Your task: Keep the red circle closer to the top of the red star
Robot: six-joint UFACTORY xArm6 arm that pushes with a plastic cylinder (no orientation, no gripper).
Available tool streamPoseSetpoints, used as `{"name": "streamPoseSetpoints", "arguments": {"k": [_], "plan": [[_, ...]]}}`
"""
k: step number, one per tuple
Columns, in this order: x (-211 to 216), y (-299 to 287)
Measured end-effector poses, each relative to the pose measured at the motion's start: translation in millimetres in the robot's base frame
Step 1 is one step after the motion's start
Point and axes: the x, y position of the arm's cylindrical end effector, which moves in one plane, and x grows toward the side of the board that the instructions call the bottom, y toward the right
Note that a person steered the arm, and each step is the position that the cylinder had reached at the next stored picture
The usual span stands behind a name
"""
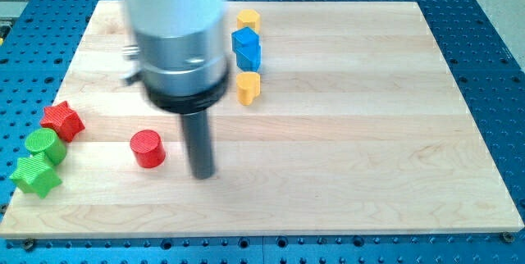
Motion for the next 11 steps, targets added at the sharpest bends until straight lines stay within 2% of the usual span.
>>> {"name": "streamPoseSetpoints", "arguments": {"k": [1, 2, 3, 4, 5, 7, 8, 9, 11], "plan": [[-10, -37], [-92, -43], [-123, -46], [-120, -56], [-98, -59], [-129, -139], [-162, -106], [-205, -128], [-184, -160]]}}
